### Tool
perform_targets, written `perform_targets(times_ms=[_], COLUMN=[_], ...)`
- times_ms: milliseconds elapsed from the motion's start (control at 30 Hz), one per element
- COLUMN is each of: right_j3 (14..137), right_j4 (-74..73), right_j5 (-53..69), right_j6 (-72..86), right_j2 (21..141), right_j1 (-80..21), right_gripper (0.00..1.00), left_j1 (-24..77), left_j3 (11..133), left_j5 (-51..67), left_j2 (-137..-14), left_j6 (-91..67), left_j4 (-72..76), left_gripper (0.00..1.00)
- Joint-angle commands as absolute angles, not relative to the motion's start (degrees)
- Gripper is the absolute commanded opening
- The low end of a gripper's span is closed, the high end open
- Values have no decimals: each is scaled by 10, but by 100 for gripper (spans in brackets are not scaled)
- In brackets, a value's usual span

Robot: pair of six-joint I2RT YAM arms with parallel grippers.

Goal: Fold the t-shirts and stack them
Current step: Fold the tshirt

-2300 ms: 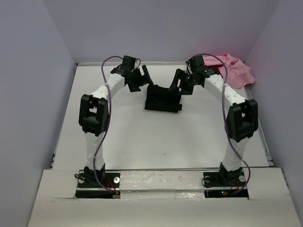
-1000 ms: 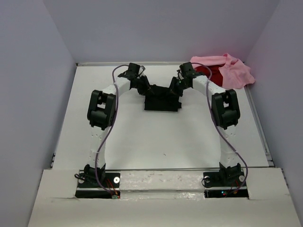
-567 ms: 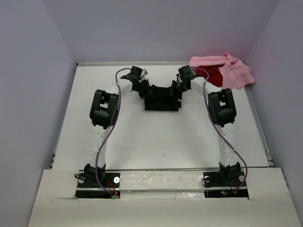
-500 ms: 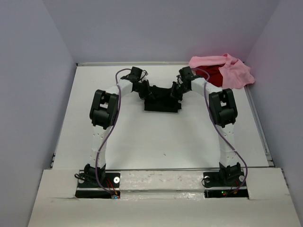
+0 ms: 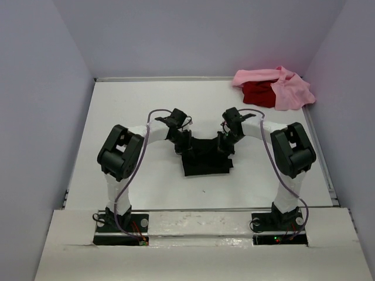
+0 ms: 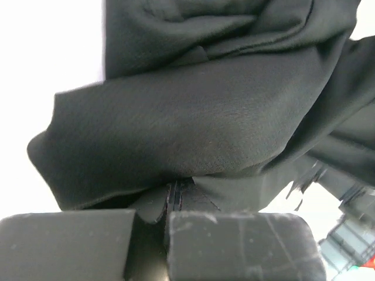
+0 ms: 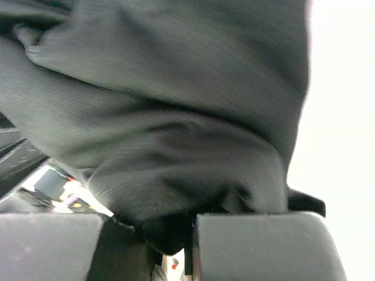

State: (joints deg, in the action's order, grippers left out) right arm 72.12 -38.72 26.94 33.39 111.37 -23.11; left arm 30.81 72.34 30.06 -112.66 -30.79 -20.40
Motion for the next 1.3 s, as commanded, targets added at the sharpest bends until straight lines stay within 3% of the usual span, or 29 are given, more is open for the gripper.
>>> perform_targets(times_ms=[0, 233, 533, 1033, 1133, 1267], right_j3=[645, 541, 540, 585, 584, 587], right_j4=[-433, -466, -491, -468, -450, -414], right_j5=[249, 248, 261, 319, 323, 337], right_j6=[319, 327, 333, 352, 352, 354], right_j2=[1043, 905, 852, 852, 867, 891], right_j1=[-253, -265, -265, -265, -265, -265], right_gripper=[13, 13, 13, 13, 13, 13], left_j1=[325, 349, 350, 370, 392, 400], left_j3=[619, 498, 549, 650, 647, 573], left_j5=[268, 237, 213, 280, 274, 302], left_j2=[-1027, -893, -846, -810, -813, -784], left_j6=[-324, -352, -371, -416, -431, -483], left_j4=[-230, -248, -284, -272, -263, -205], left_gripper=[0, 0, 0, 1, 6, 0])
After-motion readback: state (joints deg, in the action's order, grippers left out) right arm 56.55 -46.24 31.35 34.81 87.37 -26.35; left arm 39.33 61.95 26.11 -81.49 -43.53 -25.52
